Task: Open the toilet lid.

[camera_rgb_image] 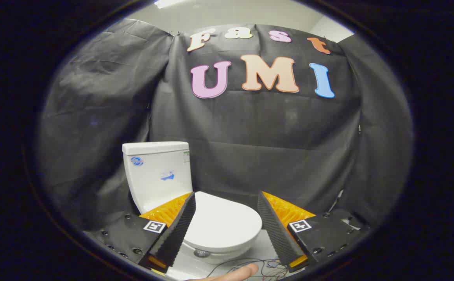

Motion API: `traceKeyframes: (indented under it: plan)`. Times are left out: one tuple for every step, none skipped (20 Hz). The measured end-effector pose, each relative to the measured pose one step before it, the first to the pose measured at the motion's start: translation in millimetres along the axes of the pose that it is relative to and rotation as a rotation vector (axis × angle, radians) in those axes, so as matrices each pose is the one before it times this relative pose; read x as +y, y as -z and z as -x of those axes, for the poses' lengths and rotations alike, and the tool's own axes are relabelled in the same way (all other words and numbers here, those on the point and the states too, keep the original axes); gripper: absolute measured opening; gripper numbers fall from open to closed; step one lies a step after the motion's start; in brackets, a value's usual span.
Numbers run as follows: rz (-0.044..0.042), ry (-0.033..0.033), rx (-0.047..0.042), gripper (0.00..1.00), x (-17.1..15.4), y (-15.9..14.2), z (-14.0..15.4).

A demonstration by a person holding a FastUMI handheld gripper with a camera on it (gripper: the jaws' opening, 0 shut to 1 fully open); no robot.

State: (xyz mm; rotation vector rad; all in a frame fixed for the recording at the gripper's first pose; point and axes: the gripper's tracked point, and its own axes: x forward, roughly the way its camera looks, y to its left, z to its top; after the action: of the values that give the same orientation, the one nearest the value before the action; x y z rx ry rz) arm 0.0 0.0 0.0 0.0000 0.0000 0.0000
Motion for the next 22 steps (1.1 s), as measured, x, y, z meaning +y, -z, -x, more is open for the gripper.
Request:
traceKeyframes:
  plan:
    - [-0.01619,-0.01133,0.00171,0.98,9.0,0.27,-4.29]
    - [-0.00884,-0.00989,-0.01426,0.99,7.6,-1.16,-2.9]
    - [-0.01273,-0.00424,-0.02122,0.99,7.59,-5.34,-0.59]
    - [-0.01737,0.00917,-0.01778,0.99,3.02,-3.38,0.83]
    - [-0.02159,0.01279,-0.02533,0.99,2.58,-5.91,2.4]
    - [-0.01739,0.00564,-0.02152,0.99,3.59,-2.95,1.64]
    - [-0.00976,0.00784,-0.01599,0.98,2.92,-3.16,2.44]
    - [0.00283,0.01266,0.00056,0.99,-0.81,3.92,3.71]
    - [0.00538,0.0193,0.00985,0.99,-3.04,3.76,2.74]
    - [-0.001,0.01694,0.0094,0.98,-0.46,3.6,0.73]
    - [-0.01018,0.00875,0.00399,0.98,0.28,1.58,0.51]
    - [-0.01439,0.00961,-0.00332,0.98,-0.88,1.17,0.67]
    - [-0.01038,0.00316,-0.00165,0.98,0.13,0.4,0.2]
    - [-0.00362,0.00512,0.00345,0.97,-1.56,3.47,1.35]
    - [0.00153,0.00729,0.00653,0.97,-2.39,2.78,0.24]
    - [-0.00017,0.00597,0.0036,0.97,-1.99,1.62,-0.06]
    - [-0.00443,0.00101,0.00026,0.97,-0.71,-0.09,-0.72]
    - [-0.00517,0.00178,-0.00092,0.97,-0.63,0.62,-0.35]
    - [-0.00275,0.00397,-0.00002,0.97,-1.65,0.08,-0.85]
    - [-0.00084,0.00521,0.00232,0.97,-2.14,2.12,0.36]
    - [-0.003,0.00277,0.0016,0.97,-1.64,0.81,-0.79]
    - [-0.00232,0.00072,0.00233,0.97,0.01,1.61,-0.38]
